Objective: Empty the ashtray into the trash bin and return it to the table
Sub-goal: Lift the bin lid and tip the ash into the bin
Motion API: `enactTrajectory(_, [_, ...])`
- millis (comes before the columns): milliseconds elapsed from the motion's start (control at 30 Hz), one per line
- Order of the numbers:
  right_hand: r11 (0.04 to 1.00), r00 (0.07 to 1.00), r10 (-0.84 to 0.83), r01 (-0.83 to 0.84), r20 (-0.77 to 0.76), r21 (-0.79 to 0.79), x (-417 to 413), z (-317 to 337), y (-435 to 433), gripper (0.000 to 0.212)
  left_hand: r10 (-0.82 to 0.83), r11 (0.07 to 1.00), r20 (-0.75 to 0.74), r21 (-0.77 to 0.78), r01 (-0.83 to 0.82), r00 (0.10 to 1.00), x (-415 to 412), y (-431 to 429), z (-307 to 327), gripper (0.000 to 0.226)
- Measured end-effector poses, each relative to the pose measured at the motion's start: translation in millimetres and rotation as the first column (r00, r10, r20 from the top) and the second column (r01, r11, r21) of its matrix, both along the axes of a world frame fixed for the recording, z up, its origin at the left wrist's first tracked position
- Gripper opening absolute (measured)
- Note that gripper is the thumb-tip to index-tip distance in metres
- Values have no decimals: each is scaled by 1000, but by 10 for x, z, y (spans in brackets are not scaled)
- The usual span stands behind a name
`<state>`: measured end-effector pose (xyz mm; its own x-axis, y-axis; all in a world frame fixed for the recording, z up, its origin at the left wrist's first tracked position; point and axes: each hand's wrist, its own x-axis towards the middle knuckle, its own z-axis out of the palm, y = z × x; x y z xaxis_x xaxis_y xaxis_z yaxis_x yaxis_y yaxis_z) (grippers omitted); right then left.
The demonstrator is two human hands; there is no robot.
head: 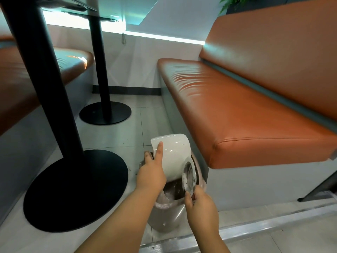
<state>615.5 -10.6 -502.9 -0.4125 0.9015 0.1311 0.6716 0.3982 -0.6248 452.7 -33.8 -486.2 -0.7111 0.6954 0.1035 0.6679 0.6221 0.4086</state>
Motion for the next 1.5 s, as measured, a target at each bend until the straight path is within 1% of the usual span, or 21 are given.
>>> enactTrajectory(67, [1000,1000,-3,2,17,20,2,11,-6,32,-4,1000,4,6,4,1000,3,-8,12,110])
enactTrajectory(133, [998,998,10,-13,57,55,-10,19,-13,36,-7,1000,6,8,7,1000,3,-15,21,109])
enactTrajectory(267, [992,997,21,-30,78,119,-49,32,-5,26,-5,1000,7,3,5,1000,12,-21,39,107])
enactTrajectory(367, [989,993,21,-38,116,142,-71,17,-9,25,-6,1000,16,-5,6,1000,22,-26,49,108])
enactTrajectory(433, [987,997,-8,-6,82,160,-80,5,-24,24,-4,1000,15,-3,4,1000,21,-26,56,107])
enactTrajectory(533, [978,999,-6,-1,32,208,-95,-12,-45,26,-8,1000,17,2,8,1000,16,-30,57,106])
enactTrajectory(633, [981,998,1,-12,58,195,-109,-19,-36,25,-9,1000,14,-1,9,1000,13,-30,49,107])
enactTrajectory(667, [983,999,-13,6,33,181,-105,-20,-25,25,-7,1000,14,1,7,1000,13,-27,44,107])
enactTrajectory(800, [985,980,-75,101,-184,138,-77,-29,18,25,-9,1000,6,6,9,1000,0,-19,21,108])
enactTrajectory(900, [993,966,-81,101,-245,69,-75,-65,30,22,-13,1000,9,11,12,1000,-8,-12,4,107])
enactTrajectory(967, [991,956,-93,117,-279,69,-68,-83,39,24,-11,1000,11,11,11,1000,-8,-6,-1,107])
enactTrajectory(1033, [990,956,-89,117,-279,84,-64,-93,44,31,-11,1000,5,14,11,1000,-15,-7,-3,107])
enactTrajectory(1067, [992,961,-82,105,-265,73,-67,-109,46,31,-13,1000,4,15,13,1000,-18,-11,-5,107])
enactTrajectory(1100, [993,963,-79,98,-256,62,-65,-123,46,30,-16,1000,4,14,16,1000,-17,-14,-8,106])
enactTrajectory(1200, [987,941,-103,138,-322,87,-42,-144,66,21,-8,1000,-17,7,8,1000,-13,-10,-10,104])
enactTrajectory(1233, [983,938,-112,153,-328,101,-45,-146,73,20,-5,1000,-19,7,5,1000,-10,-8,-10,104])
enactTrajectory(1300, [980,949,-93,141,-302,140,-47,-156,82,23,-4,1000,-16,9,4,1000,-8,-5,-9,104])
enactTrajectory(1400, [988,982,-19,47,-189,145,-50,-165,64,24,-12,1000,-9,20,12,1000,-14,-12,-17,104])
enactTrajectory(1433, [987,981,-19,49,-196,150,-36,-164,62,27,-13,1000,-5,20,13,1000,-12,-9,-20,105])
enactTrajectory(1500, [983,965,-41,85,-260,160,-7,-116,72,33,-10,1000,-8,17,10,1000,-14,-4,-11,105])
